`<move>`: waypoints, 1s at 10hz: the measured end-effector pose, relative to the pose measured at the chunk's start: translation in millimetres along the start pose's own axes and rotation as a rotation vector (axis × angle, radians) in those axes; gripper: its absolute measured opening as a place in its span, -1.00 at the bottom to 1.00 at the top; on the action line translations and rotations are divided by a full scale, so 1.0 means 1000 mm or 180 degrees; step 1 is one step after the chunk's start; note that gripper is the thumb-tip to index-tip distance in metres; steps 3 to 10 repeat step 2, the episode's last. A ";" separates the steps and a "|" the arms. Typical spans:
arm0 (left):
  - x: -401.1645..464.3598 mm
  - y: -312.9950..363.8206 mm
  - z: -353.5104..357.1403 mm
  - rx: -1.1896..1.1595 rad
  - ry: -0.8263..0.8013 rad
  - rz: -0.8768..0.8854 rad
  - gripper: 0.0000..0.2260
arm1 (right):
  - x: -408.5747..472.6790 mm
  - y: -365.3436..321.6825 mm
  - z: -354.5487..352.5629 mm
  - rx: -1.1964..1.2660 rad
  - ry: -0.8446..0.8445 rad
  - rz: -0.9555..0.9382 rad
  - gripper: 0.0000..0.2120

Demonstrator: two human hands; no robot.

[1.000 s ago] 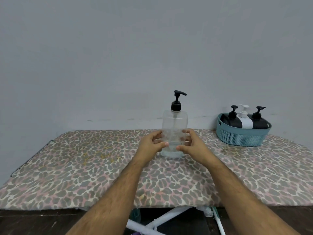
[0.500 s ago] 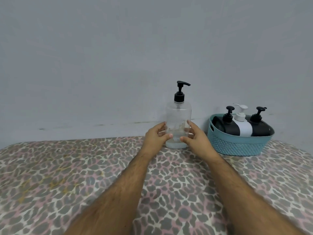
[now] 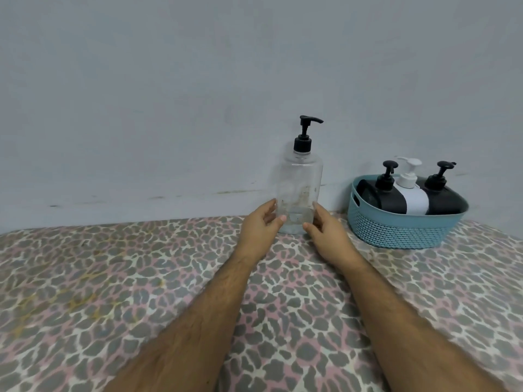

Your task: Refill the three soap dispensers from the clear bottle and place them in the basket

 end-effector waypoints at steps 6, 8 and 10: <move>-0.041 -0.002 -0.026 0.0530 0.0072 -0.0064 -0.47 | -0.025 -0.003 0.006 -0.1330 0.0267 0.0089 -0.62; -0.041 -0.002 -0.026 0.0530 0.0072 -0.0064 -0.47 | -0.025 -0.003 0.006 -0.1330 0.0267 0.0089 -0.62; -0.041 -0.002 -0.026 0.0530 0.0072 -0.0064 -0.47 | -0.025 -0.003 0.006 -0.1330 0.0267 0.0089 -0.62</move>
Point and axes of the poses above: each hand's wrist, its own x-axis towards the middle knuckle, its own z-axis out of the palm, y = z × x, the point moved 9 cm from there along x, towards the middle knuckle, and after that the axes turned 10 degrees about x, right-handed, at the moved point
